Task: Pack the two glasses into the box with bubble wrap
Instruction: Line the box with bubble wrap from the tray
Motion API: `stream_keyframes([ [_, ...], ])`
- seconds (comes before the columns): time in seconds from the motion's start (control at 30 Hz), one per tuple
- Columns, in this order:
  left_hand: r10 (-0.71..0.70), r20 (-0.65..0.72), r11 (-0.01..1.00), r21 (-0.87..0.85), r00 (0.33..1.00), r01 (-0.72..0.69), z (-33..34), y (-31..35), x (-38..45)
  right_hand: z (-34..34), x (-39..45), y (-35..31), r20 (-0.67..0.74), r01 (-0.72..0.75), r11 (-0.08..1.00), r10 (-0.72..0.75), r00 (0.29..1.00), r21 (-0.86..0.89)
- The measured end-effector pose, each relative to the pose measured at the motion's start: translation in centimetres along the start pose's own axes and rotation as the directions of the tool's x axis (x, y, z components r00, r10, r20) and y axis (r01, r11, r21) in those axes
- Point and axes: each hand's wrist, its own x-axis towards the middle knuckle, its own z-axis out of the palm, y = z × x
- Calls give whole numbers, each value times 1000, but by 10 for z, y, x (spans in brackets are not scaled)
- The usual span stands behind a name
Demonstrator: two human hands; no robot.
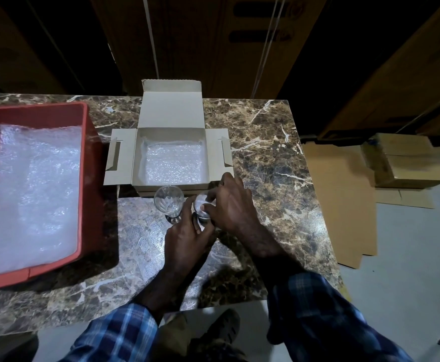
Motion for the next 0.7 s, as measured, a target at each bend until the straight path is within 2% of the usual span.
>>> stream_keyframes([
  [0.33, 8, -3, 1000, 5, 1000, -8, 1, 0, -1, 12, 4, 0, 25, -126, 989, 125, 992, 72],
  [0.7, 22, 4, 999, 36, 1000, -22, 3, -3, -1, 2, 5, 2, 80, -95, 994, 90, 993, 53],
])
